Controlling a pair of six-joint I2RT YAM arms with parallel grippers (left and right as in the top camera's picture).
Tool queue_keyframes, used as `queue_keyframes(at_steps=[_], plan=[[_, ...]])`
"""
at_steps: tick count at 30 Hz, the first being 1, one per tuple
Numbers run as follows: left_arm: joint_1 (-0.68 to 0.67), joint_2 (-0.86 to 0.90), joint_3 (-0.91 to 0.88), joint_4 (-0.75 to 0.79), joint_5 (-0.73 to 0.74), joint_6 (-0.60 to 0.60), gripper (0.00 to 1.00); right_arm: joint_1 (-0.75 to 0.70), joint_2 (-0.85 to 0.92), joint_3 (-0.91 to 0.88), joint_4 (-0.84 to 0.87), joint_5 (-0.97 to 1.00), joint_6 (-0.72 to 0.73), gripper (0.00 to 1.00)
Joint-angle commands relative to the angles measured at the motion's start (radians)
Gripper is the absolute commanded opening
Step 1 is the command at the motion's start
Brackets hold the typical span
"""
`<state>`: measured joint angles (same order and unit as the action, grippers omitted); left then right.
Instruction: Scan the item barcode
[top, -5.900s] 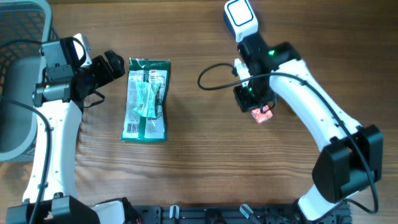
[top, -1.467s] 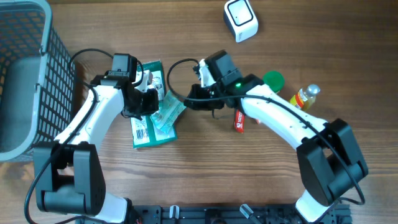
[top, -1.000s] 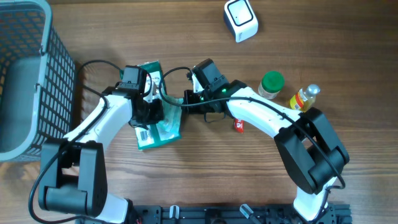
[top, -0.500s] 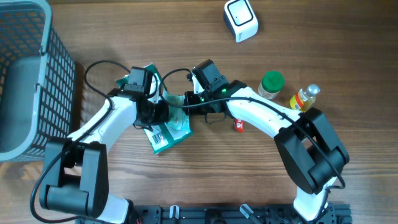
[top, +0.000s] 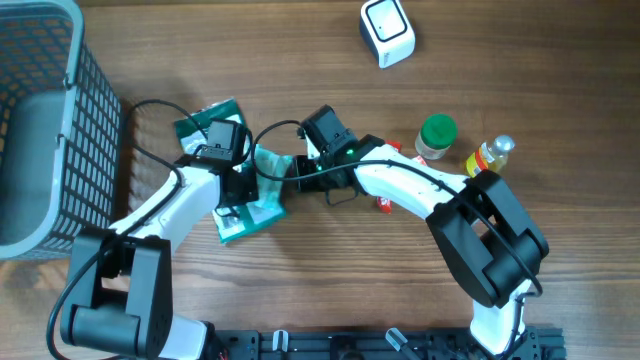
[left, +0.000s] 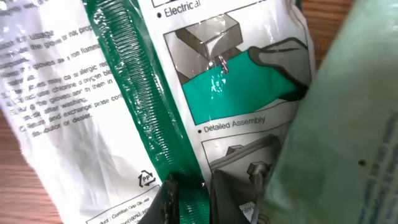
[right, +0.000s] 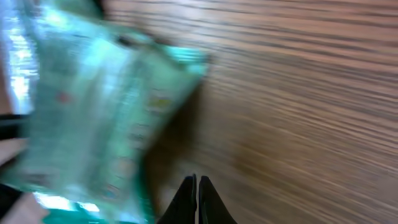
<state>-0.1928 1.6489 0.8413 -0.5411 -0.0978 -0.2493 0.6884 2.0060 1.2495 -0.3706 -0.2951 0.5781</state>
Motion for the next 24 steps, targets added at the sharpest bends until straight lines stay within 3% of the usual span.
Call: queue_keyframes(at_steps=[1,4,6,7,12,17,18,19,20,21,24], plan=[[0.029,0.022,-0.037,-0.003,-0.127,-0.009,0.04,-0.005,0.019,-0.002,-0.023,0.093,0.000,0.04],[0.027,0.008,-0.021,-0.012,-0.116,0.002,0.04,-0.019,0.017,0.000,-0.007,-0.002,0.001,0.08],[0.027,-0.006,-0.006,-0.019,-0.078,0.002,0.04,-0.025,0.018,0.000,0.032,-0.151,0.008,0.37],[0.027,-0.013,-0.002,-0.019,-0.047,0.002,0.04,-0.026,0.018,-0.001,0.064,-0.220,0.034,0.41],[0.027,-0.013,-0.003,-0.019,0.015,0.002,0.04,0.005,0.048,-0.001,0.183,-0.213,0.228,0.47],[0.027,-0.013,-0.003,-0.022,0.015,0.002,0.04,0.042,0.142,-0.001,0.298,-0.222,0.330,0.46],[0.027,-0.013,-0.003,-0.023,0.015,0.002,0.04,0.044,0.165,-0.001,0.330,-0.229,0.342,0.41],[0.027,-0.013,-0.003,-0.023,0.015,0.002,0.05,0.043,0.172,-0.001,0.340,-0.227,0.340,0.30],[0.027,-0.013,-0.003,-0.023,0.015,0.002,0.05,0.043,0.172,-0.001,0.340,-0.220,0.337,0.12],[0.027,-0.013,-0.003,-0.023,0.015,0.002,0.05,0.040,0.167,-0.001,0.340,-0.222,0.332,0.04],[0.027,-0.013,-0.003,-0.023,0.015,0.002,0.05,0.015,0.132,-0.001,0.304,-0.220,0.272,0.04]])
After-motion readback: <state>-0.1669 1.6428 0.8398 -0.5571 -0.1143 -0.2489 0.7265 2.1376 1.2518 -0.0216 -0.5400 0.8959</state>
